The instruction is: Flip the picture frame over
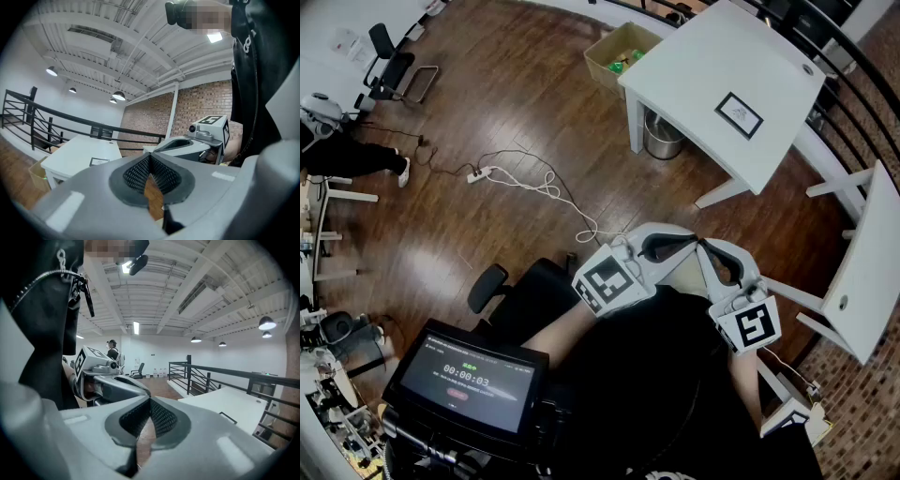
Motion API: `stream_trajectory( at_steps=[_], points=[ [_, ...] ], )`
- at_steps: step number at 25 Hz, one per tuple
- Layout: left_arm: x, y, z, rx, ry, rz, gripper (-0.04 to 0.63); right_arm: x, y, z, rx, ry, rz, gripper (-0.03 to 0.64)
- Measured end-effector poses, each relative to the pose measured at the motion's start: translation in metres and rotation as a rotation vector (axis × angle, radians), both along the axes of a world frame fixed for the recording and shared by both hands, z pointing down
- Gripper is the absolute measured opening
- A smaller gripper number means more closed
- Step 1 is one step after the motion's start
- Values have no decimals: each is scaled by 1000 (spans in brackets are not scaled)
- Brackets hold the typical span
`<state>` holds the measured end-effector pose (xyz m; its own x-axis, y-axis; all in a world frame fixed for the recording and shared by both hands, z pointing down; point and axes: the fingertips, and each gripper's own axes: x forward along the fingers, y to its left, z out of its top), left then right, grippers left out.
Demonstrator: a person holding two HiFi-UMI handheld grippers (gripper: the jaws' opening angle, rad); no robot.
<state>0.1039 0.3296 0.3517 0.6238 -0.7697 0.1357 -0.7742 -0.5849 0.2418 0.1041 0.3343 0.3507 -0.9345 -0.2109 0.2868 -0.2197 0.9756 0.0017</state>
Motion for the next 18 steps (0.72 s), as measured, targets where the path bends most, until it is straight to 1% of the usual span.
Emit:
stream_trajectory(
  at_steps=[10,12,15,18],
  points=[
    [-12,-4,3,-8,17,-30,15,-12,-7,6,-13,16,-26,-8],
    [-25,-16,11,-17,19,-33,14,-25,-18,12,-17,17,-29,-8],
    [-54,-48,23,-38,24,-26,14,-54,-50,23,-28,20,-24,-8],
    [-76,-81,31,-50,17,11,14,-78,-87,28,-32,17,6,-8]
  ],
)
